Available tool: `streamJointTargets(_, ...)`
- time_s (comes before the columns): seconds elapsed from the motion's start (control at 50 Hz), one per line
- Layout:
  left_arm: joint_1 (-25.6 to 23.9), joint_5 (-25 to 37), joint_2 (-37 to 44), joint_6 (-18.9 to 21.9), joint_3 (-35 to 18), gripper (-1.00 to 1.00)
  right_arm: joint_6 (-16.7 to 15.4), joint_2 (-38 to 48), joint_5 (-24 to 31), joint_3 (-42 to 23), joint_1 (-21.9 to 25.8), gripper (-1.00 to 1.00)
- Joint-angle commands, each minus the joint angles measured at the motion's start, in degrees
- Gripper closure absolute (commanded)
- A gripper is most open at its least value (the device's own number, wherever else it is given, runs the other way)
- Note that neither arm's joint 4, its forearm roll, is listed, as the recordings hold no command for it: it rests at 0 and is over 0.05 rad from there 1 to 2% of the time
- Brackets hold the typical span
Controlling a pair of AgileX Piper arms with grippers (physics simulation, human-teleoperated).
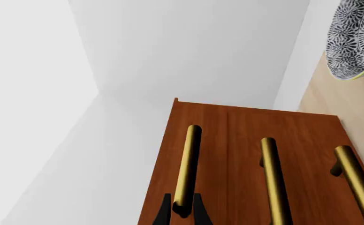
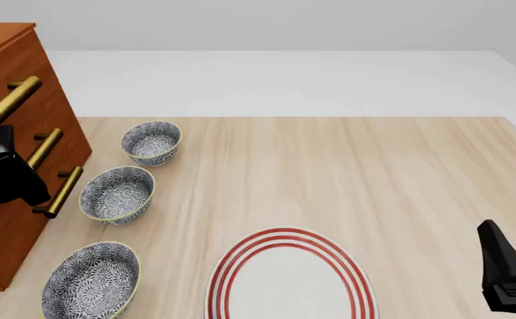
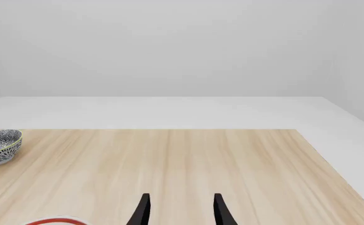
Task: Open the top drawer of the cabinet.
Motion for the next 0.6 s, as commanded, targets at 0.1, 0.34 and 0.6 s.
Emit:
streamJointTargets(0.1,-1.1,0.8,-0.7,0.6,0.1,1.0,0.0,0.0,0.0,0.0,0.0,-1.0)
streamJointTargets(0.34,-1.9,1.3,-0.6,1.0,-0.2,1.0,0.0,0.0,0.0,0.0,0.0,-1.0)
streamJointTargets(0.6,-3.3,2.4,0.2,2.1,-1.3,1.0,0.0,0.0,0.0,0.0,0.0,-1.0)
